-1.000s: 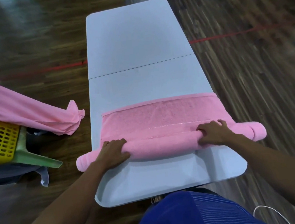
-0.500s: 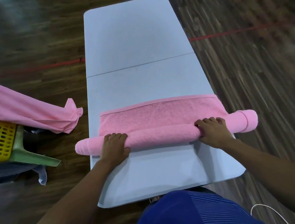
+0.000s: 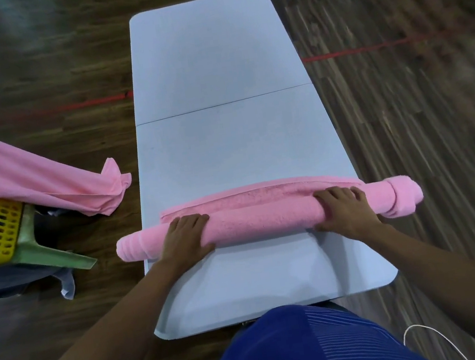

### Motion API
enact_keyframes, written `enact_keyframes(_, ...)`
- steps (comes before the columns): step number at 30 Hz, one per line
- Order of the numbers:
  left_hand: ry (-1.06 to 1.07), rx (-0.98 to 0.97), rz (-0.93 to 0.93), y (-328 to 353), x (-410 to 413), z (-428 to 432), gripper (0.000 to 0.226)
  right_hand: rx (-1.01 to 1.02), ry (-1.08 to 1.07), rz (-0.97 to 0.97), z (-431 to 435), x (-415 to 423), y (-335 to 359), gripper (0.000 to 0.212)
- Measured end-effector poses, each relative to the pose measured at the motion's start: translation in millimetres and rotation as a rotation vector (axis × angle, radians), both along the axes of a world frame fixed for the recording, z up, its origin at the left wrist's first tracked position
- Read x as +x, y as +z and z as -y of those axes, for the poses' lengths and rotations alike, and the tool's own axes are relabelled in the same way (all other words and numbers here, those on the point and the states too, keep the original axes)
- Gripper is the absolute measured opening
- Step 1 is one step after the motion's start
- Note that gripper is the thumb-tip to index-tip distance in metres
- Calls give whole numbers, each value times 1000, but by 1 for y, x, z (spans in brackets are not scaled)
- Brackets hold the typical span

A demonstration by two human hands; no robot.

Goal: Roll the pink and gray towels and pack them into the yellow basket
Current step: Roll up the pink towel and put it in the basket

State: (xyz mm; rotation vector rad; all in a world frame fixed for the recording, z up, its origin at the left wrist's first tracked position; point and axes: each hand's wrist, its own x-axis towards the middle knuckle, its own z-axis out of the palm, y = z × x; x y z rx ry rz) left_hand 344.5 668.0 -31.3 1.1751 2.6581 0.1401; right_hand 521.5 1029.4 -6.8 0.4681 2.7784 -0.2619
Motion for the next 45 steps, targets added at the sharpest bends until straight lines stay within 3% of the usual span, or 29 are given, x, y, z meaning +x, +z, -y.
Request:
enact_keyframes(3, 3, -9, 24, 9, 0, -6, 59, 23, 44, 44, 2, 0, 0, 67)
enact_keyframes(8, 108, -135, 198, 33, -21, -17, 69, -240, -50, 160, -5, -22, 13, 68)
enact_keyframes(10, 182, -53, 94, 29, -25, -17, 61, -206, -161, 23, -9, -26, 13, 69)
enact_keyframes(13, 278, 150, -74, 16, -19, -18, 43, -49, -225, -225, -12, -28, 8, 48)
enact_keyframes(18, 126, 7, -7, 1, -11, -22, 67, -60, -103, -57, -12, -22, -1, 72)
enact_keyframes(23, 164, -65, 56, 10, -12, -42, 66, -66, -108, -111, -6, -26, 3, 49)
enact_keyframes(27, 76, -55, 85, 10, 0, -74, 78, -139, -126, -134, -1, -20, 1, 50)
enact_keyframes(31, -55, 5, 87, 8, 21, -122, 75, -201, -166, -251, -7, -3, 1, 50)
enact_keyframes(38, -234, 62, 56, 7, 58, -209, 68, -166, -455, -411, -32, 33, 10, 29)
enact_keyframes(42, -326, 82, 85, 8, 78, -255, 65, -121, -656, -407, -57, 52, 10, 33)
enact_keyframes(45, -369, 94, 110, 7, 91, -282, 66, -204, -864, -369, -78, 59, 8, 44)
